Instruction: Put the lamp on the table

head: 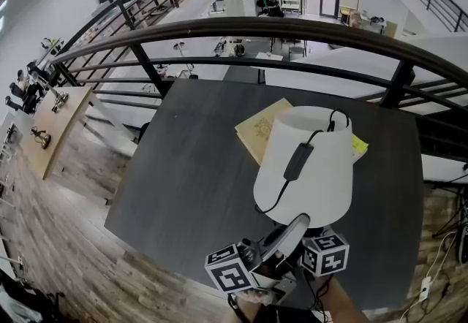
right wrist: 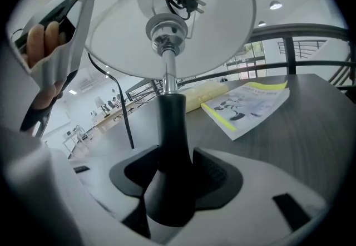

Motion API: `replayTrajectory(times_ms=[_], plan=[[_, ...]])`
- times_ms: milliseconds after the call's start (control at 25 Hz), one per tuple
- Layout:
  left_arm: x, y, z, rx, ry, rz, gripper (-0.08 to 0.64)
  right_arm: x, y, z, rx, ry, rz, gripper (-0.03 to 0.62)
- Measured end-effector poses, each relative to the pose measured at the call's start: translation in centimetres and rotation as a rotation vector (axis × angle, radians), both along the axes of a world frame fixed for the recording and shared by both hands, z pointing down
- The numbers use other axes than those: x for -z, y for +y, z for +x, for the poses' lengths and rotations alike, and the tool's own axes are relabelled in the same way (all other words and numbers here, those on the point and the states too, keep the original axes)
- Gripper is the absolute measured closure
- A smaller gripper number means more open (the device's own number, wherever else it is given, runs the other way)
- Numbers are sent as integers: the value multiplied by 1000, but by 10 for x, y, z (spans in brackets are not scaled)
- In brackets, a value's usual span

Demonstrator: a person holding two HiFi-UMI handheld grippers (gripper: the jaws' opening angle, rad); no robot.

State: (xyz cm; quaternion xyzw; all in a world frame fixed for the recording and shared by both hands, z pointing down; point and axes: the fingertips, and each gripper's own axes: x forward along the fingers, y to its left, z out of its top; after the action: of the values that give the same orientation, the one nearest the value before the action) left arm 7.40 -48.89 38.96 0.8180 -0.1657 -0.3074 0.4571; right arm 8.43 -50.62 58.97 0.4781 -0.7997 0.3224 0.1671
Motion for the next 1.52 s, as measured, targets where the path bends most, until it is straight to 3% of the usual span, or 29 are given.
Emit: replayTrajectory(times_ms=[800,1520], plan=[[-1,16,-8,21,33,-18,512,4,5,-1,10,41,57,373],[-7,68,-16,-11,19,6,508,11,62,2,-52,103,126,371]])
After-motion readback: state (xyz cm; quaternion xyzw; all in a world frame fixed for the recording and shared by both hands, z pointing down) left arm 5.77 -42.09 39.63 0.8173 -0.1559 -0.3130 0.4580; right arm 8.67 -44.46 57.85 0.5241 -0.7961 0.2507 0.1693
